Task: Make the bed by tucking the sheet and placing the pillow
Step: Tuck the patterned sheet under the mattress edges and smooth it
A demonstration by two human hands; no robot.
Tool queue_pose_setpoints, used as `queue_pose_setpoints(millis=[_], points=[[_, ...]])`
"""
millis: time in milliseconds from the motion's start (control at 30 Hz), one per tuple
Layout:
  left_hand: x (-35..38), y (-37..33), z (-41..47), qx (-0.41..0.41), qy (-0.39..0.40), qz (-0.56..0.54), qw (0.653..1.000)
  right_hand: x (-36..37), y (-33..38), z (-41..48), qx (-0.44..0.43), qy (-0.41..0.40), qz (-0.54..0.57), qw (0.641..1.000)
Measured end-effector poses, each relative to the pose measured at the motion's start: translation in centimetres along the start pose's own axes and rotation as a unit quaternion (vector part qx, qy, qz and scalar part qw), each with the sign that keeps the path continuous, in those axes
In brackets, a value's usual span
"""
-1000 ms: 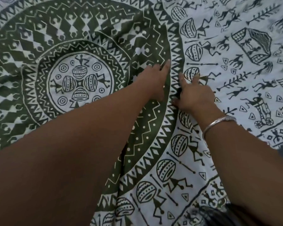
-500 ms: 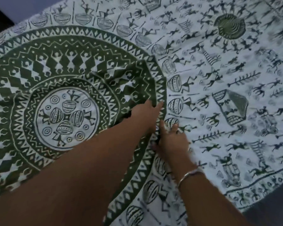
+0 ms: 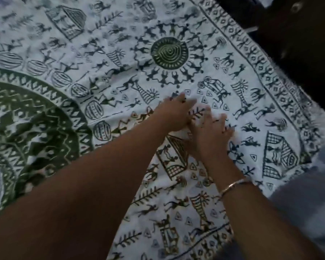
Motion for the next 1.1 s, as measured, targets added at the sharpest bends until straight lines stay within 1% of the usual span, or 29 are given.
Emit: queue_pose_setpoints(millis=[67, 100, 233, 300, 367, 400, 467, 500, 533, 567, 600, 633, 667, 700, 733, 767, 800, 833, 867, 900, 933, 1000, 1033, 1100], points=[[1.6, 0.0, 0.9, -0.022, 0.034, 0.094, 0.995, 2.2, -2.1, 1.2, -0.001, 0.098, 0.015, 0.995], [2.1, 0.1, 1.1, -0.038, 0.049, 0.120, 0.991, 2.8, -2.3, 1.6, -0.008, 0.129, 0.039, 0.991], [2.0, 0.1, 1.8, -0.056, 0.114, 0.125, 0.984, 3.1, -2.7, 2.8, -0.049, 0.206, 0.093, 0.973], [1.7, 0.1, 2.4, -0.076, 0.151, 0.145, 0.975, 3.4, -3.2, 3.2, -0.056, 0.217, 0.105, 0.969], [1.4, -1.0, 3.0, -0.104, 0.175, 0.186, 0.961, 3.8, -2.7, 3.3, -0.072, 0.206, 0.103, 0.970], [1.1, -2.3, 3.2, -0.115, 0.177, 0.208, 0.955, 3.9, -2.5, 2.9, -0.081, 0.205, 0.104, 0.970], [0.3, -6.1, 3.8, -0.111, 0.139, 0.264, 0.948, 3.7, -2.7, 2.2, -0.110, 0.209, 0.108, 0.966], [-0.2, -8.4, 4.6, -0.086, 0.107, 0.294, 0.946, 3.2, -3.3, 2.0, -0.127, 0.201, 0.116, 0.964], [-0.9, -10.8, 5.3, -0.059, 0.072, 0.307, 0.947, 2.0, -4.5, 1.8, -0.134, 0.166, 0.151, 0.965], [-1.4, -13.1, 6.1, -0.028, 0.039, 0.299, 0.953, 0.6, -6.3, 2.0, -0.124, 0.106, 0.203, 0.966], [-1.9, -15.3, 6.9, 0.009, 0.013, 0.264, 0.965, -0.8, -8.8, 2.0, -0.099, 0.030, 0.239, 0.965], [-2.2, -17.6, 7.9, 0.049, -0.009, 0.214, 0.976, -2.2, -11.8, 1.9, -0.068, -0.051, 0.247, 0.965], [-2.4, -19.9, 8.9, 0.093, -0.022, 0.162, 0.982, -3.3, -15.1, 1.8, -0.032, -0.130, 0.229, 0.964], [-2.3, -22.4, 9.8, 0.144, -0.025, 0.121, 0.982, -4.0, -18.3, 1.6, 0.008, -0.192, 0.201, 0.961], [-1.8, -24.9, 10.5, 0.201, -0.025, 0.097, 0.974, -4.3, -21.4, 1.5, 0.063, -0.231, 0.174, 0.955], [-1.0, -27.1, 11.0, 0.254, -0.023, 0.090, 0.963, -4.3, -24.3, 1.2, 0.129, -0.253, 0.157, 0.946], [0.0, -28.8, 11.3, 0.293, -0.014, 0.097, 0.951, -3.8, -26.6, 0.9, 0.191, -0.260, 0.158, 0.933], [1.3, -29.9, 11.8, 0.311, 0.000, 0.121, 0.943, -3.1, -28.2, 0.5, 0.232, -0.249, 0.164, 0.926], [2.6, -30.5, 12.2, 0.309, 0.010, 0.161, 0.937, -2.2, -29.1, 0.3, 0.247, -0.228, 0.161, 0.928], [3.8, -30.6, 12.5, 0.297, 0.011, 0.205, 0.933, -1.3, -29.4, 0.1, 0.239, -0.203, 0.149, 0.938], [4.8, -30.5, 12.8, 0.282, 0.004, 0.239, 0.929, -0.6, -29.4, 0.1, 0.212, -0.190, 0.144, 0.948], [6.1, -30.3, 12.7, 0.263, -0.022, 0.256, 0.930, -0.3, -29.2, 0.2, 0.142, -0.207, 0.135, 0.959], [6.4, -30.3, 12.7, 0.259, -0.038, 0.253, 0.932, 0.0, -29.3, 0.5, 0.126, -0.196, 0.124, 0.965], [6.4, -30.6, 13.4, 0.246, -0.057, 0.260, 0.932, 0.9, -30.5, 1.2, 0.142, -0.145, 0.121, 0.972]])
Point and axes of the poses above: each hand's wrist, its own z-axis towards the middle knuckle, its own x-axis out of the palm, y = z × x, the point moved 7 cm from there along z, towards the middle knuckle, and after that the axes turned 1 degree about -z, right-handed, at the moved point
